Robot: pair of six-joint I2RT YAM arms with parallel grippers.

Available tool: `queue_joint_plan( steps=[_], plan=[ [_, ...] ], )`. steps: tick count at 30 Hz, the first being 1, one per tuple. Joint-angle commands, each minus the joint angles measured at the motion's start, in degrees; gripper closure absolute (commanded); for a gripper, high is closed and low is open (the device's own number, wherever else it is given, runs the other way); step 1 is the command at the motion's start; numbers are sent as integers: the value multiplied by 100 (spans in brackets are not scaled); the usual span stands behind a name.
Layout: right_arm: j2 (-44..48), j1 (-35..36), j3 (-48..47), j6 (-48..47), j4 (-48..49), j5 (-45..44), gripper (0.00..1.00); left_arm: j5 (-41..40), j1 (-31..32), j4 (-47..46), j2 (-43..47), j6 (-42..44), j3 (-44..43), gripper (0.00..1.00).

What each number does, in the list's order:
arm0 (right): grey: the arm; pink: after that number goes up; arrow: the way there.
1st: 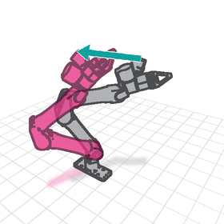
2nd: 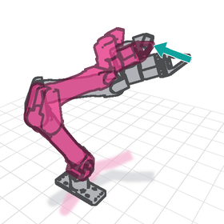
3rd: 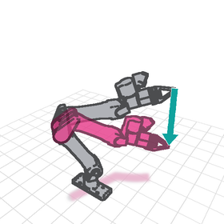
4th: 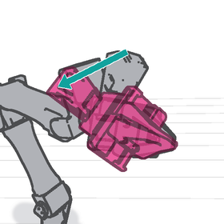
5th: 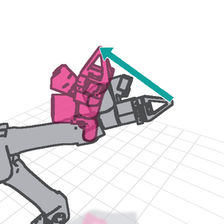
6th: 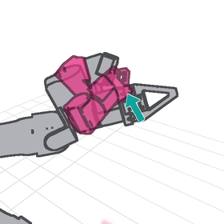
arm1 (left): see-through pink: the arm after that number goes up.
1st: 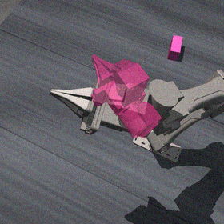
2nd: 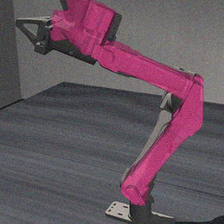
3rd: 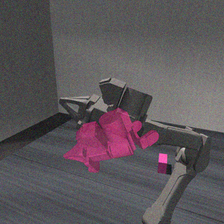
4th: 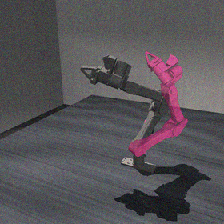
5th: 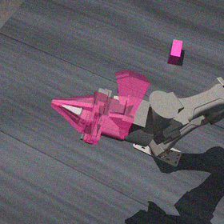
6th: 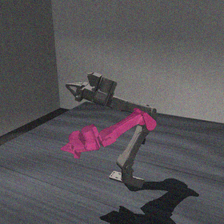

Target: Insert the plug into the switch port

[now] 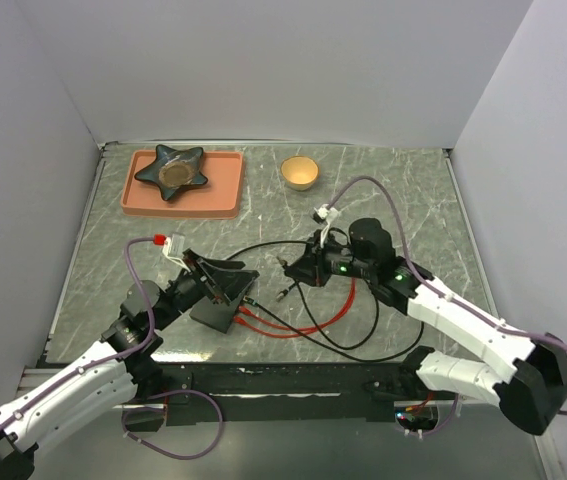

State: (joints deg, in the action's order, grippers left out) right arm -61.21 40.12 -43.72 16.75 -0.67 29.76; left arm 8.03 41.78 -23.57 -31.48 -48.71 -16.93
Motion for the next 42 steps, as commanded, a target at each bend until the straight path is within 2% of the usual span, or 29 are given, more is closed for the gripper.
queue_joint_plan(
  steps=[1,3,6,12,15,18,25,30,35,42],
  plan=[
    [662,22,-356,-884,-1443,-1688,100,-337,23,256,99,116,-170,1],
    [908,31,-452,-1042,-1899,-2147,100,-416,23,283,90,116,-170,1],
    [1250,40,-663,-1086,-2488,-3341,100,-460,23,292,46,98,-162,4],
    [2314,31,-1190,-551,-3123,-5636,100,-434,23,204,-165,81,-153,4],
    [2894,31,-1243,-480,-3097,-6314,100,-382,23,99,-270,55,-153,4],
    [3203,31,-1279,-603,-3010,-6639,100,-346,23,64,-349,46,-162,4],
    [3326,31,-1340,-796,-2939,-6931,100,-408,32,116,-341,37,-127,4],
    [3089,40,-1174,-876,-2834,-6791,100,-531,32,204,-349,46,-135,4],
    [2344,40,-1068,-656,-2913,-6133,100,-786,32,703,-455,11,-310,3],
    [1490,40,-585,-963,-2044,-4719,100,-1593,23,2056,-754,300,-1031,2]
  ],
)
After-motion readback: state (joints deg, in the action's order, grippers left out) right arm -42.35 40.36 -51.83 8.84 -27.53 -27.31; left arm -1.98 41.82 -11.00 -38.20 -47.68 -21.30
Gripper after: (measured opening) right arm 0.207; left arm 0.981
